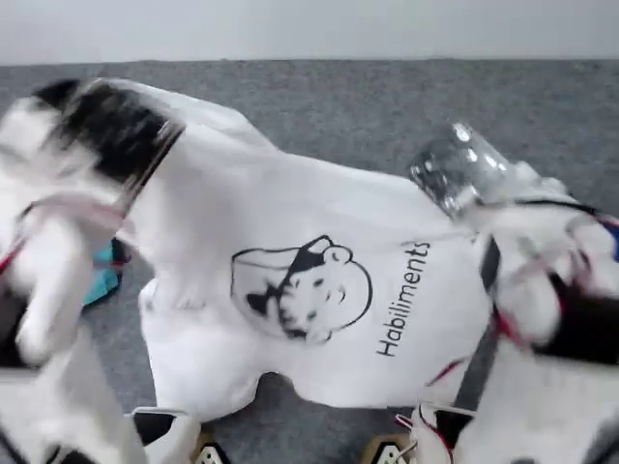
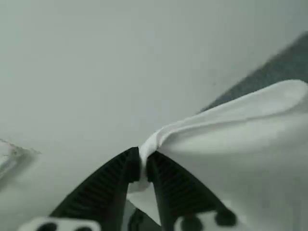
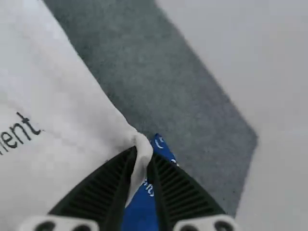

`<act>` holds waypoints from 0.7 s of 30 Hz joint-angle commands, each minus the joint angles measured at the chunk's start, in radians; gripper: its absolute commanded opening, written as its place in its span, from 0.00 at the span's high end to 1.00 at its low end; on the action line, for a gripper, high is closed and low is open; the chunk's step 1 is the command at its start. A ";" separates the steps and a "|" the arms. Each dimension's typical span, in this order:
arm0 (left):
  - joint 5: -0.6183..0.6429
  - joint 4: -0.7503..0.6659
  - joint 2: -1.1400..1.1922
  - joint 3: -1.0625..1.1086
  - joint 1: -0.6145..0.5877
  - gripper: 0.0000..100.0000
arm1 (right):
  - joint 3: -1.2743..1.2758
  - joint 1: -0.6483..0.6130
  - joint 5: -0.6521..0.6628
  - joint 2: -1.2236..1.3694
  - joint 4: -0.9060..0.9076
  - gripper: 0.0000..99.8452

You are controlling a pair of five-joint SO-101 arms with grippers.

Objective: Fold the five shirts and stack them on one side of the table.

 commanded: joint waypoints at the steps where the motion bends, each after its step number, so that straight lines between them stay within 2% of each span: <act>1: -0.012 -0.201 0.020 0.228 0.003 0.99 | 0.181 -0.019 0.002 0.004 -0.232 0.99; 5: -0.012 -0.427 0.057 0.401 0.003 0.99 | 0.347 -0.024 0.002 0.004 -0.476 0.99; 9: -0.012 -0.603 0.115 0.479 0.006 0.99 | 0.462 -0.022 0.003 0.004 -0.684 0.99; 16: -0.009 -0.795 0.239 0.487 0.002 0.99 | 0.571 -0.024 0.003 0.005 -0.969 0.99; 21: -0.009 -0.950 0.278 0.486 0.002 0.99 | 0.583 -0.019 0.008 0.054 -1.093 0.99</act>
